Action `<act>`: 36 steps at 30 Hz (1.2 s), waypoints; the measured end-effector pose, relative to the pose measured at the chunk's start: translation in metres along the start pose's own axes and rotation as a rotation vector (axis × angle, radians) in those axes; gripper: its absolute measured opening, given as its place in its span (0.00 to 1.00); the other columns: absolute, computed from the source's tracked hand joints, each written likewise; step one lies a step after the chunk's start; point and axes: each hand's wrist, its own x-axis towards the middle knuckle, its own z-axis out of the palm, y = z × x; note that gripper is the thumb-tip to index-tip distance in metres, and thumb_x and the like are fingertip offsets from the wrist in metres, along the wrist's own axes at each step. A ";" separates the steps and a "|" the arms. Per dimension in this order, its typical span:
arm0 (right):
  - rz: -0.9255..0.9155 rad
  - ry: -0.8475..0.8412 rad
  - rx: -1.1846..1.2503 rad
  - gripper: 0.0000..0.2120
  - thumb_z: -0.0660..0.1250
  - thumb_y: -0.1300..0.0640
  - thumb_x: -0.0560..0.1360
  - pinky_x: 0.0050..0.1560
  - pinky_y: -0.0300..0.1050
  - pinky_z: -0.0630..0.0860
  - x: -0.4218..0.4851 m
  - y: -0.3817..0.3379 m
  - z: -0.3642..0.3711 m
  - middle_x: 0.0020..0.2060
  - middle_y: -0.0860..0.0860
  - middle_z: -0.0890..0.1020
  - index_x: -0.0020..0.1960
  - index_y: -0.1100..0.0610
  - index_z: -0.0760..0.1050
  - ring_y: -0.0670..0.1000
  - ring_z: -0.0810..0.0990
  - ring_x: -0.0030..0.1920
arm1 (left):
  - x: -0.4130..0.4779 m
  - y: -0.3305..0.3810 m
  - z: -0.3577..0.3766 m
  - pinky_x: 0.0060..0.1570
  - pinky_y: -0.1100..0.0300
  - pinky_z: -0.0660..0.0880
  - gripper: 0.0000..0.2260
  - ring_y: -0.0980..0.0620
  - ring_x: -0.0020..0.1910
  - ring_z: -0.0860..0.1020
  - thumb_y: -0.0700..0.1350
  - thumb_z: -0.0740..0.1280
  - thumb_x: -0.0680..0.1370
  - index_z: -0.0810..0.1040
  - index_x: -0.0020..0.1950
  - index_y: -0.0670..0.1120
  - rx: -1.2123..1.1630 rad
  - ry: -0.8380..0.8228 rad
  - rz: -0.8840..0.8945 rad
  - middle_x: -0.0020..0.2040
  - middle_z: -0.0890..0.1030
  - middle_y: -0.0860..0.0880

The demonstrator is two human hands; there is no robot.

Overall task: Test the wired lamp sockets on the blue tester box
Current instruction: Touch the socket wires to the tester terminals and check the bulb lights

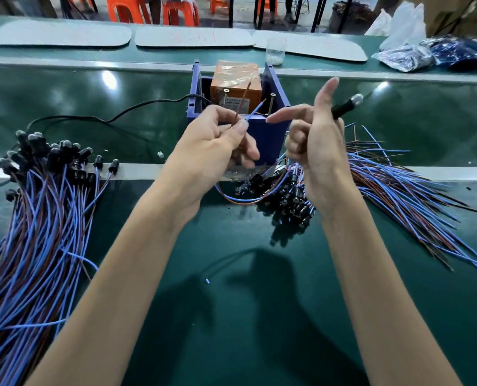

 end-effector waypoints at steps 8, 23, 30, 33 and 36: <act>0.022 -0.260 0.052 0.26 0.56 0.45 0.82 0.26 0.37 0.52 -0.012 0.006 0.020 0.28 0.50 0.57 0.37 0.58 0.84 0.46 0.54 0.26 | -0.002 0.004 0.009 0.21 0.69 0.61 0.10 0.59 0.22 0.64 0.40 0.63 0.81 0.67 0.41 0.48 -0.200 0.268 0.054 0.24 0.70 0.55; 0.088 -0.263 0.105 0.07 0.65 0.61 0.78 0.26 0.35 0.51 -0.015 -0.002 0.016 0.26 0.47 0.69 0.42 0.56 0.77 0.45 0.59 0.29 | -0.001 0.000 0.013 0.35 0.69 0.71 0.15 0.59 0.29 0.73 0.33 0.56 0.82 0.77 0.57 0.49 -0.099 0.097 0.083 0.29 0.79 0.55; 0.083 -0.079 0.115 0.12 0.58 0.57 0.82 0.19 0.30 0.60 -0.014 -0.009 0.018 0.34 0.43 0.81 0.40 0.50 0.68 0.44 0.82 0.38 | 0.004 -0.003 -0.006 0.31 0.70 0.72 0.15 0.59 0.28 0.79 0.42 0.58 0.83 0.73 0.68 0.52 0.061 0.231 0.081 0.27 0.81 0.53; 0.061 -0.065 0.196 0.10 0.52 0.59 0.84 0.18 0.32 0.55 -0.011 -0.011 0.017 0.39 0.50 0.85 0.44 0.55 0.64 0.50 0.85 0.39 | 0.008 -0.009 -0.012 0.27 0.70 0.71 0.14 0.61 0.21 0.72 0.43 0.60 0.83 0.75 0.67 0.49 0.125 0.286 0.077 0.20 0.73 0.55; 0.057 -0.049 0.254 0.08 0.49 0.60 0.84 0.17 0.32 0.54 -0.011 -0.007 0.019 0.31 0.51 0.84 0.46 0.57 0.62 0.49 0.84 0.31 | 0.013 -0.018 -0.015 0.27 0.69 0.67 0.14 0.60 0.23 0.67 0.42 0.59 0.82 0.76 0.66 0.51 0.210 0.338 0.068 0.21 0.70 0.56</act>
